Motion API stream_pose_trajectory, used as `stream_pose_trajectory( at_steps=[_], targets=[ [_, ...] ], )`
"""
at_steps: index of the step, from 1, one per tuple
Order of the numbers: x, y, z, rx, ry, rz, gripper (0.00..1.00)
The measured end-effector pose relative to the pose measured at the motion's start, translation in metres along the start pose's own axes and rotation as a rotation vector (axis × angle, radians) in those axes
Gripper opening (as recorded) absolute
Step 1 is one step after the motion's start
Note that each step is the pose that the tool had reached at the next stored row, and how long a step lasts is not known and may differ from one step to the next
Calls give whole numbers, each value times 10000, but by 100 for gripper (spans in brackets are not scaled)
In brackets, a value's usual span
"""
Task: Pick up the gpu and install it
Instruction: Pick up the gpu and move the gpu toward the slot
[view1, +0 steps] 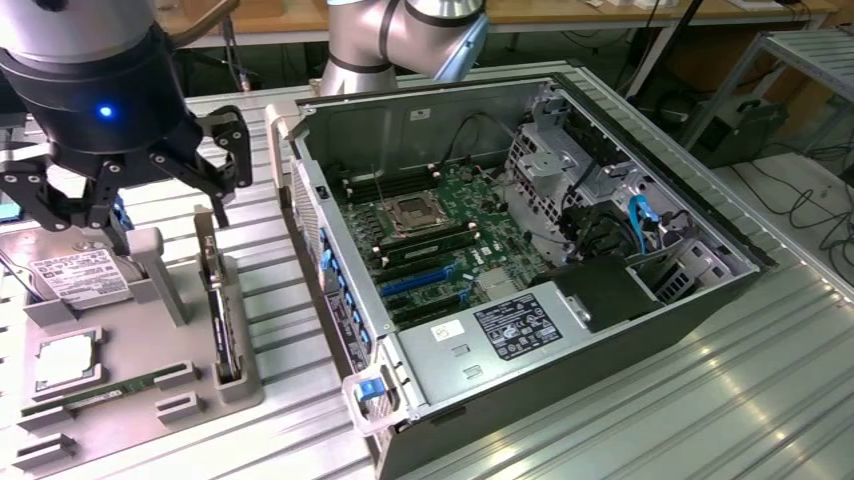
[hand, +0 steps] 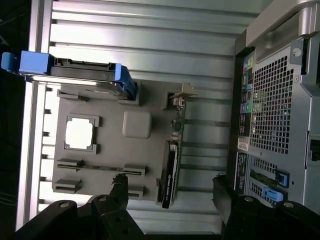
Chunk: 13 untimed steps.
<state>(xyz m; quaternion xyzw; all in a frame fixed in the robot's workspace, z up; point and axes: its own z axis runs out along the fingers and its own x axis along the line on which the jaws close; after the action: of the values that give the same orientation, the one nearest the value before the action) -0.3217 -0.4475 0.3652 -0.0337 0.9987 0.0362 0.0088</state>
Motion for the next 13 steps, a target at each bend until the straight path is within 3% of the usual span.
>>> stream_pose_trajectory(
  at_steps=[13],
  targets=[
    [-31, 17, 183, 5, -21, 274, 78]
  ],
)
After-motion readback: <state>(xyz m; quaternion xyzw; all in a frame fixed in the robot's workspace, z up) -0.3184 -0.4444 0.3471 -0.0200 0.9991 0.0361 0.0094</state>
